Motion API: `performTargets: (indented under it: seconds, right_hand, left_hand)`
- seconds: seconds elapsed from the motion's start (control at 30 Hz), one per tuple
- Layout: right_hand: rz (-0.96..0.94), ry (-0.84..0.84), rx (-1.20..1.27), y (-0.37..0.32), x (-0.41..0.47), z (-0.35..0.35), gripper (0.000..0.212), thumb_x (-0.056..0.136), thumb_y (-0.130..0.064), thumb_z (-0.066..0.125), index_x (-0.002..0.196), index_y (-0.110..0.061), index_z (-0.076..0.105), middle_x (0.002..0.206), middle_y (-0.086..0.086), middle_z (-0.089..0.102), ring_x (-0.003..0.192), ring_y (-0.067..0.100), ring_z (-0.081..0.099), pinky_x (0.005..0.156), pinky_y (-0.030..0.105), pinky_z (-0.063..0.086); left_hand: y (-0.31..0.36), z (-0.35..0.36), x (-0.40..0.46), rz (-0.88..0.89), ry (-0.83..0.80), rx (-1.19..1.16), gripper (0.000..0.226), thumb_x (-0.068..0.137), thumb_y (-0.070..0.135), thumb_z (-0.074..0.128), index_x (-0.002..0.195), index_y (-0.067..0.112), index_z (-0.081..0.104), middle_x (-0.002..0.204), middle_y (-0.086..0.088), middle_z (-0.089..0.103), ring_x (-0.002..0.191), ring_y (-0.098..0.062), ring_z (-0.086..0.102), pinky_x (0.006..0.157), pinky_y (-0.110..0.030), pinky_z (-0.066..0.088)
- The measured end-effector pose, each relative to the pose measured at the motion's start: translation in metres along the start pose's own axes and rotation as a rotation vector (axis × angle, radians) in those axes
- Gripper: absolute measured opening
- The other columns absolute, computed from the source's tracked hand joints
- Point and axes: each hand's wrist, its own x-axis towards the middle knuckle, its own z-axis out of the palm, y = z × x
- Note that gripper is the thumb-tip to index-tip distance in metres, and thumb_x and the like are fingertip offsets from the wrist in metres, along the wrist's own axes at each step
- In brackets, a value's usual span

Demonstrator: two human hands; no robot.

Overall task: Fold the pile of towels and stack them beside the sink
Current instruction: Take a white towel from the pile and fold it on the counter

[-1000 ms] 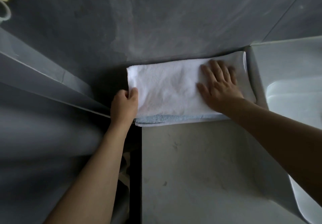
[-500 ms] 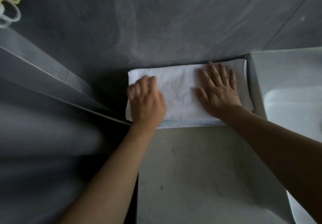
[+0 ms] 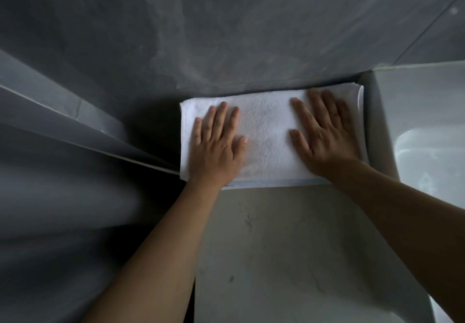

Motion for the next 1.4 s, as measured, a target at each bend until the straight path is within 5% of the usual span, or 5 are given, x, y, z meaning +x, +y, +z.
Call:
performTargets:
  seconds: [0.47, 0.63, 0.87, 1.23, 1.4]
  right_hand:
    - [0.143, -0.221, -0.024, 0.0, -0.011, -0.024, 0.071, 0.095, -0.054, 0.015, 0.156, -0.022, 0.002, 0.163, 0.006, -0.008, 0.149, 0.022, -0.014, 0.119, 0.046, -0.011]
    - [0.651, 0.1, 0.528, -0.062, -0.065, -0.041, 0.058, 0.091, -0.028, 0.053, 0.145, -0.019, 0.035, 0.153, 0.011, 0.022, 0.14, 0.031, 0.018, 0.116, 0.045, 0.014]
    - [1.695, 0.295, 1.374, -0.083, -0.059, -0.052, 0.046, 0.087, -0.017, 0.058, 0.132, -0.015, 0.044, 0.115, 0.009, 0.054, 0.088, 0.024, 0.055, 0.08, 0.036, 0.048]
    - [1.656, -0.027, 1.563, -0.045, -0.047, -0.074, 0.014, 0.094, -0.028, 0.055, 0.105, -0.02, 0.056, 0.071, -0.004, 0.052, 0.055, 0.012, 0.052, 0.049, 0.027, 0.039]
    - [1.462, 0.092, 1.541, -0.033, -0.04, -0.082, 0.043, 0.094, -0.024, 0.05, 0.135, -0.013, 0.049, 0.088, -0.002, 0.051, 0.072, 0.014, 0.053, 0.087, 0.039, 0.055]
  left_hand:
    - [-0.03, -0.028, -0.016, -0.288, -0.018, -0.445, 0.066, 0.103, 0.037, 0.039, 0.159, 0.026, 0.004, 0.166, 0.0, -0.009, 0.151, -0.03, 0.001, 0.123, -0.043, 0.013]
    - [-0.027, -0.045, -0.058, -0.774, 0.106, -0.679, 0.052, 0.095, 0.03, 0.053, 0.142, 0.012, 0.04, 0.142, -0.013, 0.046, 0.118, -0.032, 0.055, 0.086, -0.034, 0.044]
    - [-0.019, -0.057, -0.08, -1.236, 0.034, -1.456, 0.009, 0.091, 0.014, 0.06, 0.086, 0.007, 0.058, 0.074, -0.008, 0.055, 0.057, -0.017, 0.05, 0.059, -0.03, 0.049]
    - [-0.008, -0.075, -0.08, -1.244, 0.124, -1.547, 0.003, 0.092, 0.01, 0.056, 0.089, 0.008, 0.057, 0.084, -0.008, 0.06, 0.064, -0.015, 0.058, 0.06, -0.025, 0.052]
    - [-0.019, -0.09, -0.064, -1.218, -0.063, -1.624, 0.028, 0.089, 0.042, 0.067, 0.092, 0.014, 0.061, 0.077, -0.004, 0.062, 0.068, -0.015, 0.058, 0.065, -0.027, 0.051]
